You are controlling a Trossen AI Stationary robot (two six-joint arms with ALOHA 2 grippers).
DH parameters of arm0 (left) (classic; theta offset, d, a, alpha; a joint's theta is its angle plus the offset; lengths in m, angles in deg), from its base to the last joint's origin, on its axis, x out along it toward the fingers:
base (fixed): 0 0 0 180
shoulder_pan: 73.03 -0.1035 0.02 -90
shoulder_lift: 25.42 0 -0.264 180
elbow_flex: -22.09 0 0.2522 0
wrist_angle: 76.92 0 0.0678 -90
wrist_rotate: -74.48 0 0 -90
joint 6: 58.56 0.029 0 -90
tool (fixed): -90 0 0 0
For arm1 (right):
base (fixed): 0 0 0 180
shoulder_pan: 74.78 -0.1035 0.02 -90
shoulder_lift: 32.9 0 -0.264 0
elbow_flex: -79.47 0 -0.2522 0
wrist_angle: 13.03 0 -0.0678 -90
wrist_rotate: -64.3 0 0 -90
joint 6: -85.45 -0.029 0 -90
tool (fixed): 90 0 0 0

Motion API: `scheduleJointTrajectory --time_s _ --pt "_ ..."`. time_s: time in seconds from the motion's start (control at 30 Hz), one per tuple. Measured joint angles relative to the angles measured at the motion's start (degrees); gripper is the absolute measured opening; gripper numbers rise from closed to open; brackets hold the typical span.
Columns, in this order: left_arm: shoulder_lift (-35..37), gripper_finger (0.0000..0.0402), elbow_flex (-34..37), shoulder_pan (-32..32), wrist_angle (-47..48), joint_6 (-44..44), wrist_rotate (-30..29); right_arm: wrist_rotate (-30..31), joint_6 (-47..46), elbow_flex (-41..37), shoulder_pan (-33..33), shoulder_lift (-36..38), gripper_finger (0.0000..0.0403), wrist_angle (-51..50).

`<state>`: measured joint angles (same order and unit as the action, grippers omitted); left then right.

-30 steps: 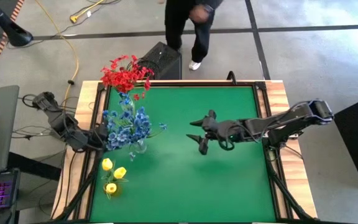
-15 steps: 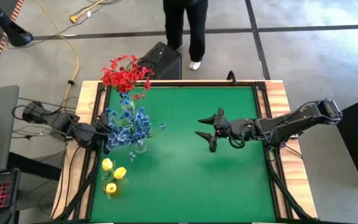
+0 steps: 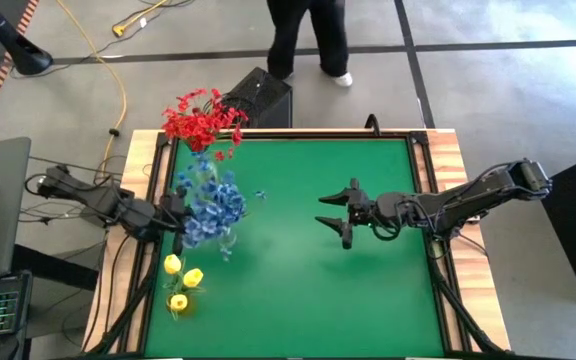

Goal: Sort flowers into vase by color
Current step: Return to Home Position

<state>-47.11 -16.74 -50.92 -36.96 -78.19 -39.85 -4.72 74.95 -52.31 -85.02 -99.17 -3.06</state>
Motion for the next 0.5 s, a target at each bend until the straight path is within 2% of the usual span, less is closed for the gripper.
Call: scheduleJointTrajectory --time_s 0.2,0.37,0.5 --pt "4.8 0.0000 3.7 0.0 0.9 1.8 -0.4 -0.3 0.0 0.0 0.1 0.0 0.0261 -0.2" --pt "8.9 0.0000 4.5 0.0 3.7 -2.8 -7.2 -0.4 0.0 0.0 1.2 0.0 0.0219 -0.9" --pt "9.3 0.0000 4.5 0.0 3.8 -1.7 -7.9 -0.4 0.3 0.0 2.3 -0.1 0.0178 -0.9"
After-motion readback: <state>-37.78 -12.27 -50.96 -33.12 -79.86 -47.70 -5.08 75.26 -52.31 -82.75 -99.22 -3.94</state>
